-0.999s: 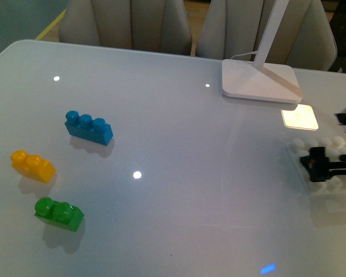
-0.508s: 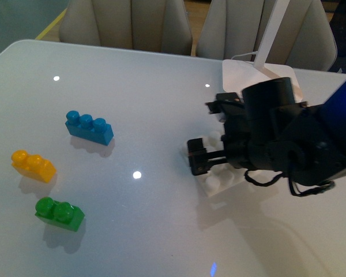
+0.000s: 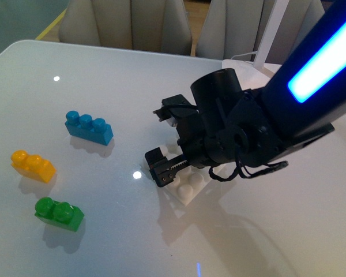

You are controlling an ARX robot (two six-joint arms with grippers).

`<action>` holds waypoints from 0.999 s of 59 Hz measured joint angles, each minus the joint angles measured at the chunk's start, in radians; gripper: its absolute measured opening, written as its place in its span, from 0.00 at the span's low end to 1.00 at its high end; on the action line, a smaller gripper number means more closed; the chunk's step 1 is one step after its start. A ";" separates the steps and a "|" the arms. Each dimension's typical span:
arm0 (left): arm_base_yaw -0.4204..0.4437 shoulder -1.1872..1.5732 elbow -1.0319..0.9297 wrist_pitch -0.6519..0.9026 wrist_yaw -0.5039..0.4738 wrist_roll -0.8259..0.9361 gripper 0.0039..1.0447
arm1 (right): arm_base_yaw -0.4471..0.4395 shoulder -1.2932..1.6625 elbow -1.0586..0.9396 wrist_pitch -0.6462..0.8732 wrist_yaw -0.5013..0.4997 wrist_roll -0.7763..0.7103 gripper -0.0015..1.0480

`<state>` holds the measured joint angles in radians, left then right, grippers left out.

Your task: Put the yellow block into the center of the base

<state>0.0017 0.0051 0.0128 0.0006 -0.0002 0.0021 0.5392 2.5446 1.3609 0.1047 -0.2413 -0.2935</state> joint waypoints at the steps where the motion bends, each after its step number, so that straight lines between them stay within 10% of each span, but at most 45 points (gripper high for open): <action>1: 0.000 0.000 0.000 0.000 0.000 0.000 0.93 | 0.001 0.001 0.006 -0.010 -0.004 -0.013 0.92; 29: 0.000 0.000 0.000 0.000 0.000 0.000 0.93 | 0.026 0.061 0.202 -0.302 -0.075 -0.340 0.92; 59: 0.000 0.000 0.000 0.000 0.000 0.000 0.93 | 0.087 0.127 0.357 -0.381 -0.096 -0.365 0.92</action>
<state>0.0017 0.0051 0.0128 0.0006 -0.0002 0.0021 0.6266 2.6717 1.7184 -0.2760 -0.3370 -0.6582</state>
